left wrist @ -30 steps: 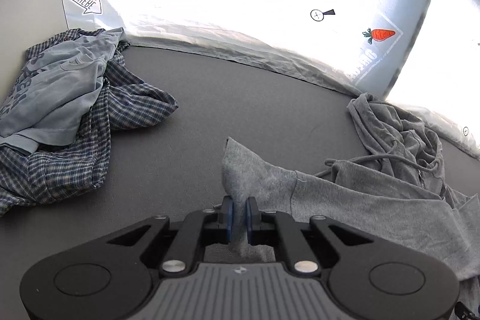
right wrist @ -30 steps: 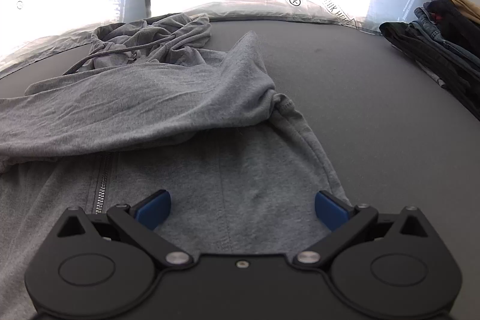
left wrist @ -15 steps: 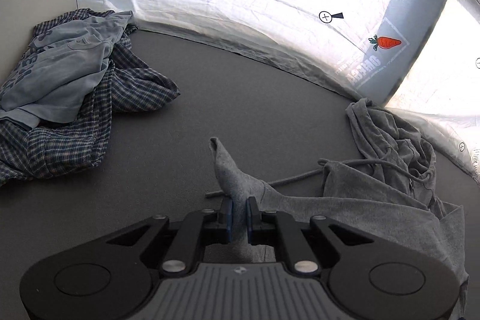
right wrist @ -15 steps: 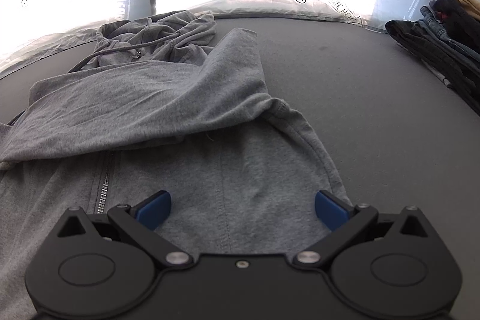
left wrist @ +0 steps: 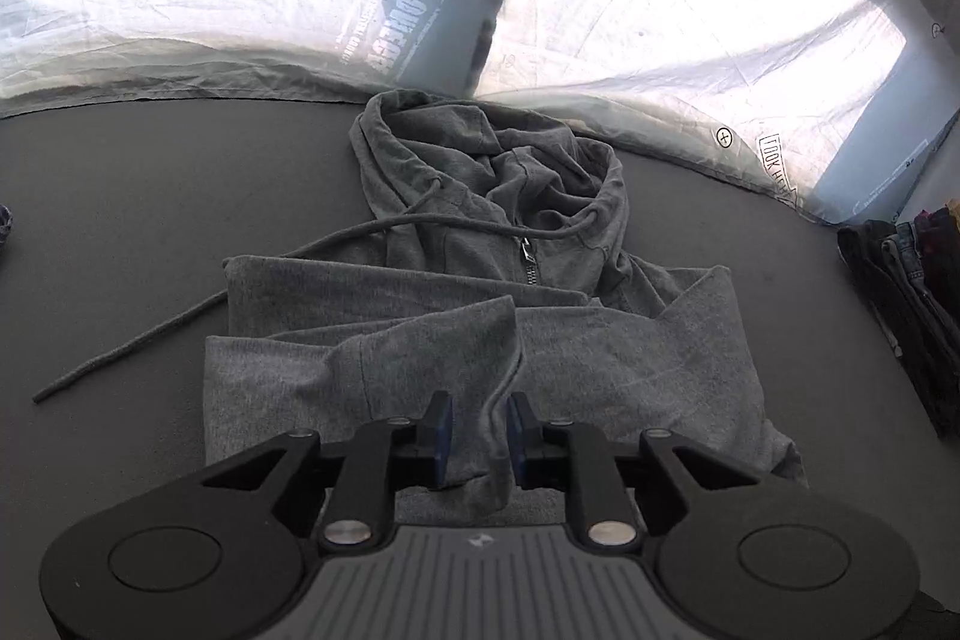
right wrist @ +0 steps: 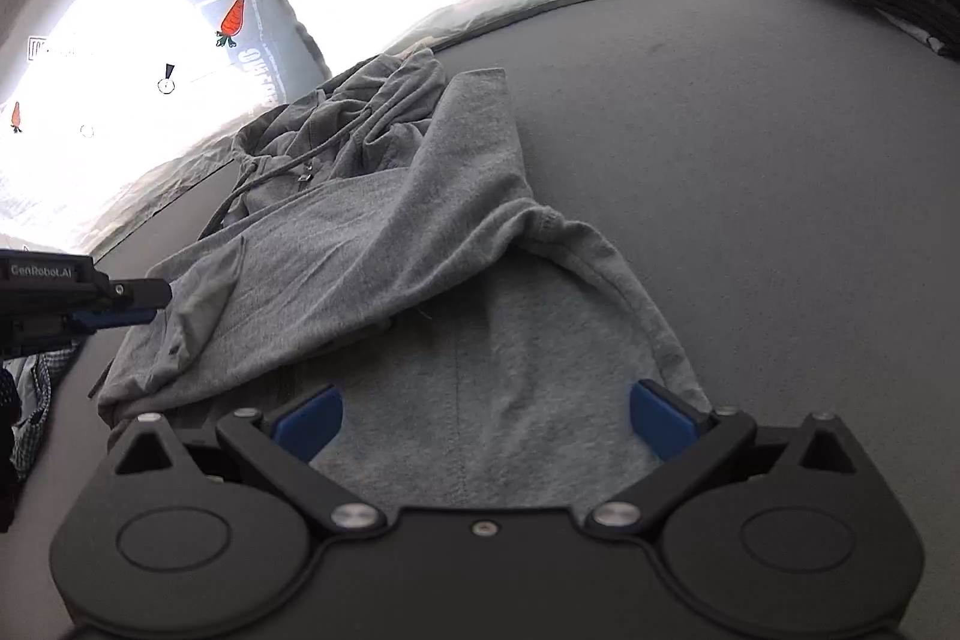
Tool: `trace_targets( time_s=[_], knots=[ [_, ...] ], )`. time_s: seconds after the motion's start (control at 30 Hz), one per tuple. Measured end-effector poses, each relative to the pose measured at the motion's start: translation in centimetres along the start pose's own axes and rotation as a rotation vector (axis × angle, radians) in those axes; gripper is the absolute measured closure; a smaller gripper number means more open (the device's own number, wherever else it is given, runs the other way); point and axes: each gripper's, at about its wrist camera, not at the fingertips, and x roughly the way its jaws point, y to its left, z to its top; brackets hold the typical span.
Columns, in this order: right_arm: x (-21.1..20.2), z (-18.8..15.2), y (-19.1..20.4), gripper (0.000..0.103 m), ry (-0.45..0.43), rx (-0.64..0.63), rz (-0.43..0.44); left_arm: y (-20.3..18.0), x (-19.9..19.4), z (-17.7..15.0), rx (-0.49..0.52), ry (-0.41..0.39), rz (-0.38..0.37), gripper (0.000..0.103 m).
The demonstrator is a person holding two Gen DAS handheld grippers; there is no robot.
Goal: Fold clothes
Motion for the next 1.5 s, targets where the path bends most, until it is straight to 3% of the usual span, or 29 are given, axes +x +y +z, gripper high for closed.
trace_targets(
  time_s=[0.07, 0.13, 0.2, 0.4, 0.53, 0.73, 0.9, 1.0, 1.07, 1.27, 1.43, 1.5],
  knots=[
    [-0.1, 0.5, -0.3, 0.0, -0.009, 0.046, 0.043, -0.3, -0.1, -0.7, 0.032, 0.017, 0.031, 0.055],
    [-0.1, 1.1, -0.5, 0.0, -0.018, 0.091, 0.087, 0.3, -1.0, -1.1, 0.023, 0.004, 0.04, 0.03],
    [-0.2, 1.6, -0.8, 0.0, -0.027, 0.137, 0.13, 1.4, -1.9, -1.4, -0.015, 0.005, 0.063, 0.016],
    [0.4, 3.4, -0.8, 0.001, -0.042, 0.238, 0.273, 5.4, -1.8, -2.3, -0.11, 0.107, 0.183, 0.013],
    [3.3, 4.7, 1.3, 0.001, 0.013, 0.248, 0.392, 7.0, -0.3, -2.8, -0.148, 0.16, 0.219, 0.008],
    [7.2, 5.3, 3.7, 0.0, 0.138, 0.228, 0.467, 7.9, 2.0, -2.8, -0.177, 0.251, 0.232, 0.0],
    [9.4, 5.1, 4.0, 0.005, 0.227, 0.267, 0.478, 7.6, 2.6, -2.5, -0.144, 0.253, 0.244, 0.0],
    [10.3, 5.0, 3.8, 0.027, 0.273, 0.308, 0.467, 7.7, 2.7, -2.3, -0.14, 0.27, 0.239, 0.0],
    [10.7, 5.0, 3.8, 0.053, 0.292, 0.321, 0.473, 7.7, 2.8, -2.1, -0.141, 0.283, 0.238, 0.0],
    [11.8, 4.5, 5.0, 0.079, 0.341, 0.293, 0.484, 7.9, 3.1, -1.5, -0.145, 0.322, 0.234, 0.0],
    [12.7, 3.8, 5.6, 0.081, 0.381, 0.31, 0.478, 7.9, 3.0, -1.4, -0.141, 0.32, 0.233, 0.0],
    [12.9, 3.9, 5.5, 0.095, 0.382, 0.334, 0.49, 8.0, 3.0, -1.5, -0.14, 0.319, 0.233, 0.0]
  ],
)
